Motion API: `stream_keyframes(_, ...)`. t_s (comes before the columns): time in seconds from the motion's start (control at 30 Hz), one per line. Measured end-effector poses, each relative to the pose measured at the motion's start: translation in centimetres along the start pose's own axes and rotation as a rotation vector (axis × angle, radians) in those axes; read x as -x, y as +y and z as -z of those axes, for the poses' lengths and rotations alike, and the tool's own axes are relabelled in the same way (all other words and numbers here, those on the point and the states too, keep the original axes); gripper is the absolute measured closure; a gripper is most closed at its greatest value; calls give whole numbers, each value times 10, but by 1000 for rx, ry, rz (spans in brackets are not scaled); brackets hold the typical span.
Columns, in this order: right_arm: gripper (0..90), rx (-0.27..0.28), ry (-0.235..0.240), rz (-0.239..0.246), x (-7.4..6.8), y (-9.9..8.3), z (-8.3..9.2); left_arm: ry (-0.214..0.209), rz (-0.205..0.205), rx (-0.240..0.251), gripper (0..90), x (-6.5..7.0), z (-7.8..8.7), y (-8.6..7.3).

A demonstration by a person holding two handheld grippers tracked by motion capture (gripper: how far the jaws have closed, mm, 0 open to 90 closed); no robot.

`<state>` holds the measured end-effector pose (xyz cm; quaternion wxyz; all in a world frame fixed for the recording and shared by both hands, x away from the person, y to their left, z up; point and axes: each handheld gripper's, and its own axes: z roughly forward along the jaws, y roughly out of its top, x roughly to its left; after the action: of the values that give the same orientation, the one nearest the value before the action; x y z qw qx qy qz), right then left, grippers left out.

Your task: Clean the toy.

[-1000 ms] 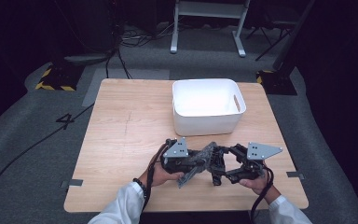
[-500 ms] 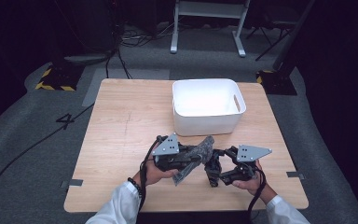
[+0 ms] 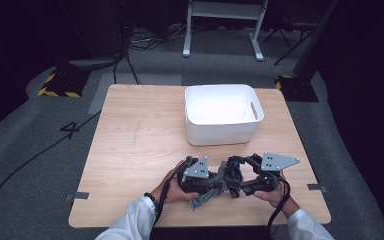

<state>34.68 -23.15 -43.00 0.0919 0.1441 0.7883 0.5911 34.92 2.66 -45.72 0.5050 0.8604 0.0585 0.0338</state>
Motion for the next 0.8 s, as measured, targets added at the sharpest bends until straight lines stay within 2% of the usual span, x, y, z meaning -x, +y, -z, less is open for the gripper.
stream_keyframes(0.13, 255, 16, -31, -10, 3, 1, 4, -37, -21, -26, 707, 5, -2, -1)
stream_keyframes(0.27, 255, 36, -45, -31, 6, 1, 6, -46, -37, -75, 706, 9, -10, -3)
stream_keyframes(0.4, 255, 41, -47, -23, 4, 3, 6, -30, -19, -84, 705, 8, -19, -5)
stream_keyframes(0.53, 255, 37, -34, -22, 3, 3, 5, 20, -19, -93, 704, 4, -21, -4)
stream_keyframes(0.67, 255, 35, -11, -30, 3, 2, 4, 108, 20, -78, 705, -7, -13, -5)
stream_keyframes(0.73, 255, 14, 0, -20, 0, 1, 1, 123, 48, -25, 705, -14, -3, -5)
stream_keyframes(0.77, 255, -23, -4, 6, -3, 0, -3, 129, 54, 3, 706, -15, 3, -4)
stream_keyframes(0.8, 255, -23, -4, 6, -3, 0, -3, 130, 51, 29, 706, -16, 10, -2)
